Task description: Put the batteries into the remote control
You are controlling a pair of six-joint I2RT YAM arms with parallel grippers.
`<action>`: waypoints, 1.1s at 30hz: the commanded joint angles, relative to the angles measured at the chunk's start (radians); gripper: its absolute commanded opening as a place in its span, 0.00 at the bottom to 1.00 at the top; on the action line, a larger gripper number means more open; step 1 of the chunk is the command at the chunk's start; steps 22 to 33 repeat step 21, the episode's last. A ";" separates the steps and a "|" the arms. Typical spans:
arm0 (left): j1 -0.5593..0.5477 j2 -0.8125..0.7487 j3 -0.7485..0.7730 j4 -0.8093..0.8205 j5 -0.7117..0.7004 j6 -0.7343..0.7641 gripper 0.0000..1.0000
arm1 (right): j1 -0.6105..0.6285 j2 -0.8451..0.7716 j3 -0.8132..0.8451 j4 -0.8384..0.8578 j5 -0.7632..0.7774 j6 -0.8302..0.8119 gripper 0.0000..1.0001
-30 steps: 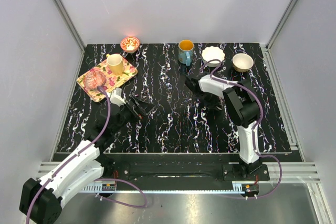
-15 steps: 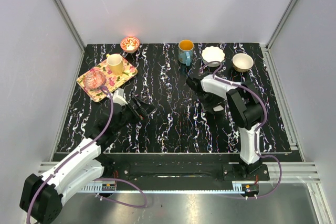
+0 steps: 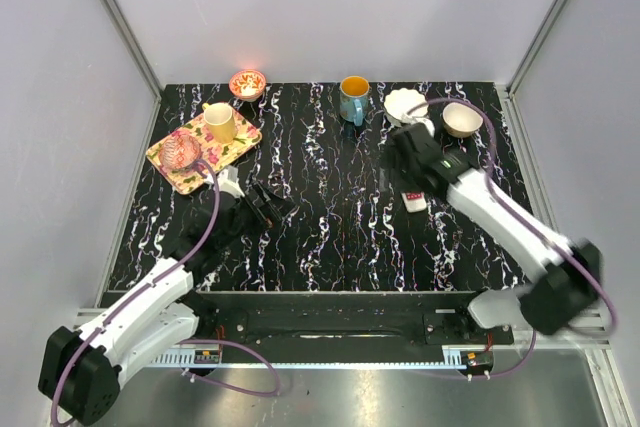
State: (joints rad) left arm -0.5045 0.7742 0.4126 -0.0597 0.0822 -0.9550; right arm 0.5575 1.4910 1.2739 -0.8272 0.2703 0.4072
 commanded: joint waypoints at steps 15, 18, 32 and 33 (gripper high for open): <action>0.004 0.202 0.259 -0.243 -0.107 0.179 0.99 | 0.005 -0.764 -0.716 0.525 -0.052 0.137 0.89; 0.006 0.169 0.244 -0.209 -0.096 0.205 0.99 | 0.005 -0.767 -0.706 0.533 -0.069 0.157 0.90; 0.004 0.128 0.235 -0.216 -0.127 0.223 0.99 | 0.005 -0.767 -0.703 0.543 -0.069 0.205 0.98; 0.004 0.128 0.235 -0.216 -0.127 0.223 0.99 | 0.005 -0.767 -0.703 0.543 -0.069 0.205 0.98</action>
